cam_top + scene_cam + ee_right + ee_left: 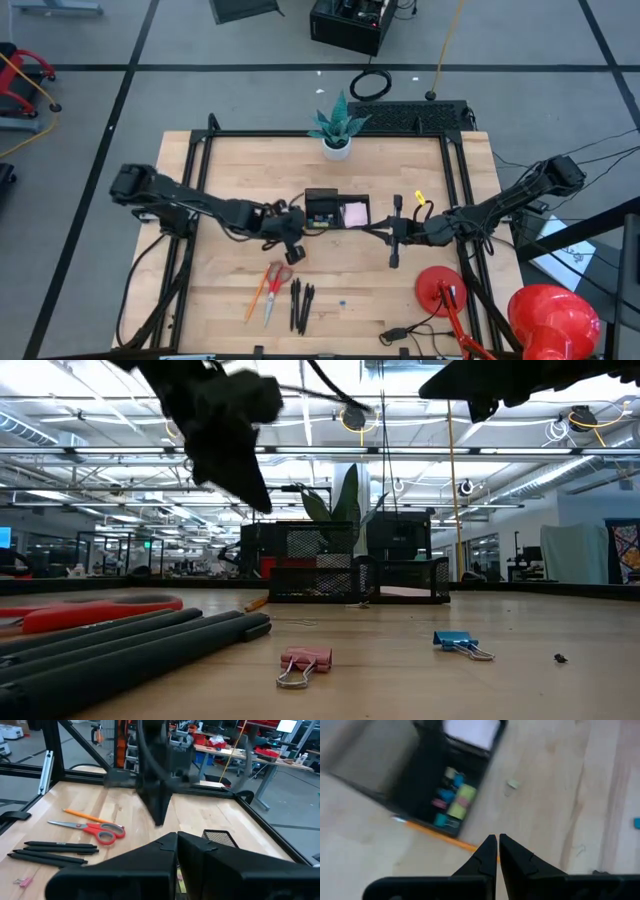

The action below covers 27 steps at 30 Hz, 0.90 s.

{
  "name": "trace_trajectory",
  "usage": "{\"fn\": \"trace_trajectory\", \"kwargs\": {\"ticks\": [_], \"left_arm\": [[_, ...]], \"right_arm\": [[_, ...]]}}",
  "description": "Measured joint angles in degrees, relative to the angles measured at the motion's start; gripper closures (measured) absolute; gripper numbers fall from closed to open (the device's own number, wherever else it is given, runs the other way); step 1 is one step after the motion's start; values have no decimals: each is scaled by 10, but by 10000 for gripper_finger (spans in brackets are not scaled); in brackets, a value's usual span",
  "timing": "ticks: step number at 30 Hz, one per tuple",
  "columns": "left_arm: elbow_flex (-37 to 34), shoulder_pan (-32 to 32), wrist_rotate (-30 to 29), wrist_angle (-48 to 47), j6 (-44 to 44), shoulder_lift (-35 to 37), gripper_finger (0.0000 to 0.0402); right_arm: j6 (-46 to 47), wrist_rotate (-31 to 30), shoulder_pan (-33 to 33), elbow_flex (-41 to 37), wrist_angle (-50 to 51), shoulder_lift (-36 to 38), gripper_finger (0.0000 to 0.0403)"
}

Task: Pick and place office supplies into organizer
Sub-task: Put the left orange pencil into the black desk organizer

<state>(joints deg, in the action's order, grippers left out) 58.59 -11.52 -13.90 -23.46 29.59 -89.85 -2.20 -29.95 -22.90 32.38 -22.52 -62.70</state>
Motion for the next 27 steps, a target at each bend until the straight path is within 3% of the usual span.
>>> {"fn": "trace_trajectory", "kwargs": {"ticks": [4, 10, 18, 27], "left_arm": [[0, -12, 40, 33, -35, -68, 378], [0, -22, 39, 51, -38, -141, 378], [0, -17, 37, 88, -35, -157, 378], [3, -6, 18, -40, 27, -156, 378]], "right_arm": [[0, 0, 0, 0, 0, 0, 399], [-1, 0, 0, 0, 1, 0, 399], [0, 0, 8, 0, 1, 0, 399], [0, 0, 8, 0, 4, 0, 399]]}}
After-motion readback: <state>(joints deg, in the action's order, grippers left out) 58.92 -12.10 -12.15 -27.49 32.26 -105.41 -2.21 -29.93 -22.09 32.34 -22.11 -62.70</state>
